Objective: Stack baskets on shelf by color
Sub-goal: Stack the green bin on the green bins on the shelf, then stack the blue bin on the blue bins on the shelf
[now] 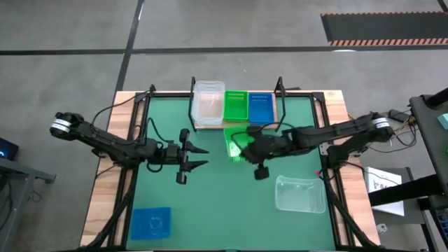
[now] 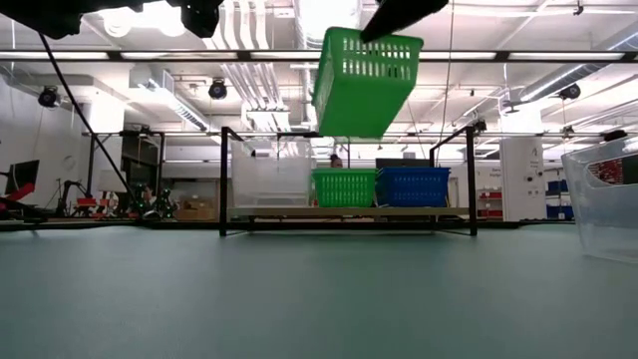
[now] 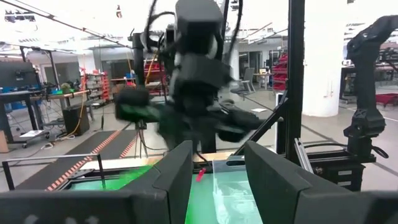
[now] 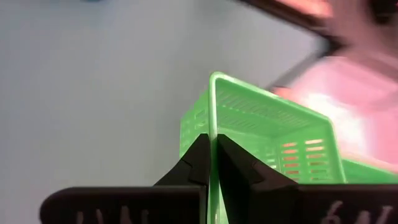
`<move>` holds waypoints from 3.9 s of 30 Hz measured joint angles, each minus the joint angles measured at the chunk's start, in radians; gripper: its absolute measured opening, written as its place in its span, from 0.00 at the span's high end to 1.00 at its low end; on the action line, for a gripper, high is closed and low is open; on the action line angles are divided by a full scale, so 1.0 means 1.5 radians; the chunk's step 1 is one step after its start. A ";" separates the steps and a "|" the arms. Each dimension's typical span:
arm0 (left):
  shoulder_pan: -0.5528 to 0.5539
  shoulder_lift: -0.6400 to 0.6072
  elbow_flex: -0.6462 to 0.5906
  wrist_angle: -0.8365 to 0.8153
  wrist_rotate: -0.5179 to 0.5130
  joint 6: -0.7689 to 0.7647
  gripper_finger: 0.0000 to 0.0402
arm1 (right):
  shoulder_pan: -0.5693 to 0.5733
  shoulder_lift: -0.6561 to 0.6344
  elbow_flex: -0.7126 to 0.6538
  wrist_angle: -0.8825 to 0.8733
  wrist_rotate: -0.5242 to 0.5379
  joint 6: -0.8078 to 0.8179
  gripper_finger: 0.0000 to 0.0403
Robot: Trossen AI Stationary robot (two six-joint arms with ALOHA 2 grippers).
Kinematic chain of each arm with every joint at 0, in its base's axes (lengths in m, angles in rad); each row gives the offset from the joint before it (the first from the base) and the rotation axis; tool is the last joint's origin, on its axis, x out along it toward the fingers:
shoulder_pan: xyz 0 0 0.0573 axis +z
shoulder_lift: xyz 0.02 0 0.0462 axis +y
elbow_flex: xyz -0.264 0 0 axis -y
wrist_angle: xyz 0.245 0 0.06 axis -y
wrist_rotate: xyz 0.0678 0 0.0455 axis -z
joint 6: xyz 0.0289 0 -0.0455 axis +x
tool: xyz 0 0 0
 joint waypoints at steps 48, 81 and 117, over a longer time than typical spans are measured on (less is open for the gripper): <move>0.001 0.000 -0.002 -0.002 0.000 0.007 0.67 | -0.302 0.178 -0.001 0.164 0.027 -0.177 0.96; 0.001 0.000 -0.003 -0.004 -0.006 0.000 0.67 | -0.220 0.040 0.007 -0.023 -0.026 -0.055 0.79; 0.001 0.000 -0.004 -0.003 -0.008 0.000 0.67 | -0.275 0.125 -0.045 0.055 0.079 -0.138 0.98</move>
